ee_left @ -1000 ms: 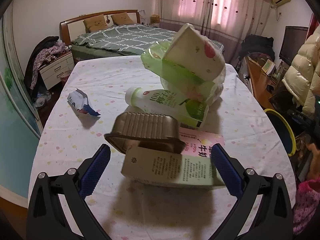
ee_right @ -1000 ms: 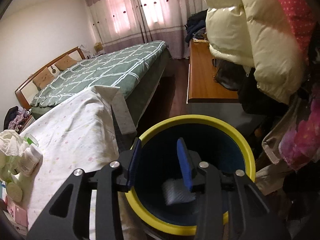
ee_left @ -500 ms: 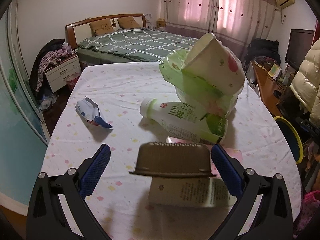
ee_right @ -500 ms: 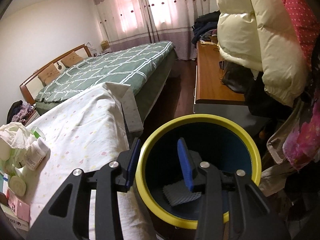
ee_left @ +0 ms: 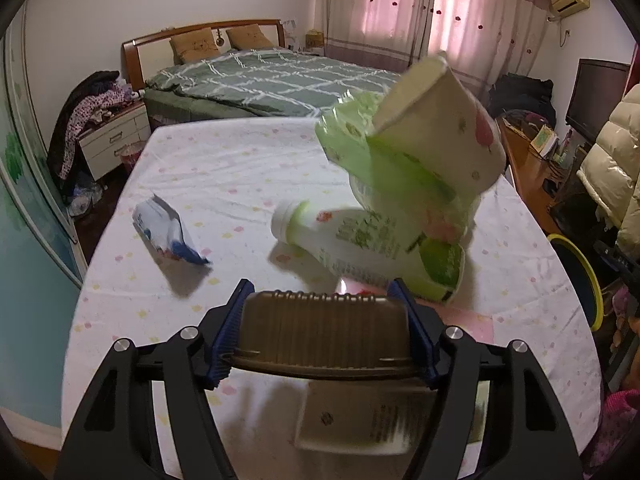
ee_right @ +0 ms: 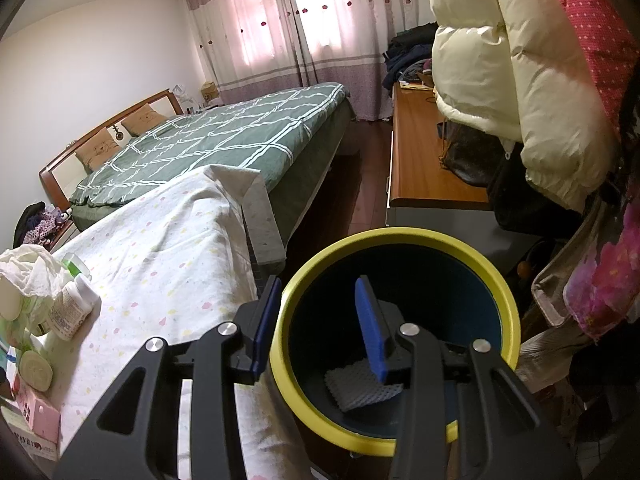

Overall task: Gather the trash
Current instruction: 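Carry the tin can with the left tool into the bin and open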

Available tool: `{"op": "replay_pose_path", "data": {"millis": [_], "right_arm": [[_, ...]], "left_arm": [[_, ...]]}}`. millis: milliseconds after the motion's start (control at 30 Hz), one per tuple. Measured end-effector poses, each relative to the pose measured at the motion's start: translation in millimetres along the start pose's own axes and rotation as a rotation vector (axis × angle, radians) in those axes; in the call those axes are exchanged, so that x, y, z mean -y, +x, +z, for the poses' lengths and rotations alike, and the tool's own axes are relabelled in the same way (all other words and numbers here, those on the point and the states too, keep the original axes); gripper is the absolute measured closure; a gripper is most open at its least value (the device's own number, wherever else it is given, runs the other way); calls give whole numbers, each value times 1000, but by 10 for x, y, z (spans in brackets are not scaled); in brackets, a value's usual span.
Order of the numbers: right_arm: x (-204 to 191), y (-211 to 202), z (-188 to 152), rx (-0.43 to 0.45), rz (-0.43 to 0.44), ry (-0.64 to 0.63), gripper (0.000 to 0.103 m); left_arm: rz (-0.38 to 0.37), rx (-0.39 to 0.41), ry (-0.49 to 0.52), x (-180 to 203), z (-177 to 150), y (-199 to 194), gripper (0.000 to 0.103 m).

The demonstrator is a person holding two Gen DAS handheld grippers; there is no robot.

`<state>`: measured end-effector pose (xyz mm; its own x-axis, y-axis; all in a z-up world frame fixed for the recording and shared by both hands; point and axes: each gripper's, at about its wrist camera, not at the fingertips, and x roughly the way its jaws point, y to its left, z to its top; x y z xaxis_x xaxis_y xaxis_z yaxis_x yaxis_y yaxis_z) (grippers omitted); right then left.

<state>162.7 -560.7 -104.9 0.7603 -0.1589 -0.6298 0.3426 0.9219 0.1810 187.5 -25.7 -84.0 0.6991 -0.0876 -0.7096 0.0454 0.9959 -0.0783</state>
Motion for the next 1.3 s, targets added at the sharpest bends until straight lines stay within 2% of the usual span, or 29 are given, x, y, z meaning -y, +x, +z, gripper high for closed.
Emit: {"op": "replay_pose_path", "data": {"millis": [300, 533, 767, 967, 1200, 1300], "right_arm": [[52, -154, 12, 35, -4, -1, 66], [114, -336, -7, 63, -8, -10, 66], [320, -527, -86, 79, -36, -12, 66], [619, -689, -177, 95, -70, 2, 66], [918, -734, -294, 81, -92, 35, 66], [1030, -725, -327, 72, -98, 47, 66]], "left_arm": [[6, 65, 51, 172, 227, -257, 35], [-105, 70, 139, 736, 281, -396, 35], [-260, 36, 273, 1736, 333, -270, 35], [-355, 8, 383, 2651, 295, -137, 35], [-414, -11, 496, 3588, 242, 96, 34], [-414, -19, 542, 3926, 231, 238, 34]]}}
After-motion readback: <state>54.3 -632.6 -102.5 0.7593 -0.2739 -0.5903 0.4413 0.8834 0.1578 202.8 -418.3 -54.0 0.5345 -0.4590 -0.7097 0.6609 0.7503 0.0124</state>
